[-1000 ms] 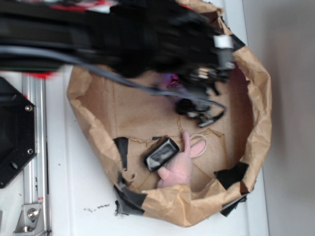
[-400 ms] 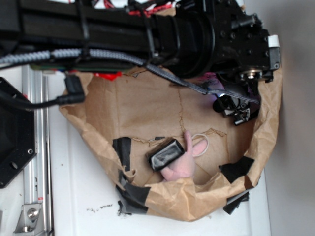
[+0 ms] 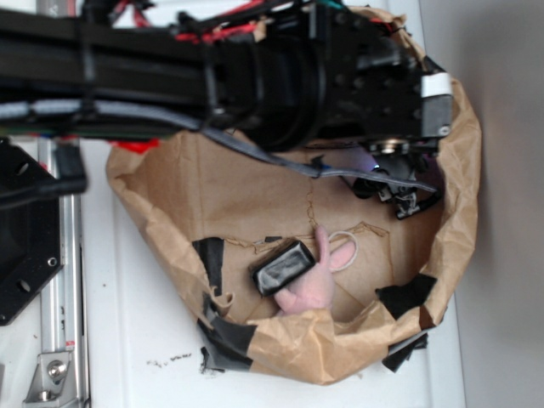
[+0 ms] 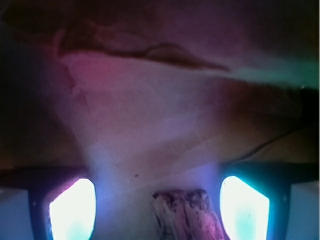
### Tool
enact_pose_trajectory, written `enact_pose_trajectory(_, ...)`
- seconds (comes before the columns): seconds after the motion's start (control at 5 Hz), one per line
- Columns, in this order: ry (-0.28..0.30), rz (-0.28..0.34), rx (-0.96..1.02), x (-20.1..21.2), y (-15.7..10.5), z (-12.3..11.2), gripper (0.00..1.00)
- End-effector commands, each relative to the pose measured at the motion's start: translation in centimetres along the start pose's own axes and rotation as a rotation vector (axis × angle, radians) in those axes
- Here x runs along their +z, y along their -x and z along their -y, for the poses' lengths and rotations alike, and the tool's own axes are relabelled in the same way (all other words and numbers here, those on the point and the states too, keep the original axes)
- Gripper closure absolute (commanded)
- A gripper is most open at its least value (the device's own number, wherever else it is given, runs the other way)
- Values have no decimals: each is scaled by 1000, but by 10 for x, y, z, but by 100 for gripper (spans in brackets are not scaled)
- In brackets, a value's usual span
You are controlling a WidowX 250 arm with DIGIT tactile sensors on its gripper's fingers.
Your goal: Grab the wood chip.
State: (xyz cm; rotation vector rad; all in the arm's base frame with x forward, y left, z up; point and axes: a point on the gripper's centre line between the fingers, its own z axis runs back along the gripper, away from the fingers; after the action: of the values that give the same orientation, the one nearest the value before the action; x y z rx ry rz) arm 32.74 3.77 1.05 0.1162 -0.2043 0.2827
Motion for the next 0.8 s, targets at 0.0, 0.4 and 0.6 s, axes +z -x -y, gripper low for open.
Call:
enact_pose_trajectory(0.0, -7, -47, -24, 3, 31, -12, 0)
enact_pose_trajectory(0.4, -17, -63, -40, 14, 47, -20, 0)
enact_pose_trajectory(0.6, -28, -76, -45, 11, 49, -21, 0)
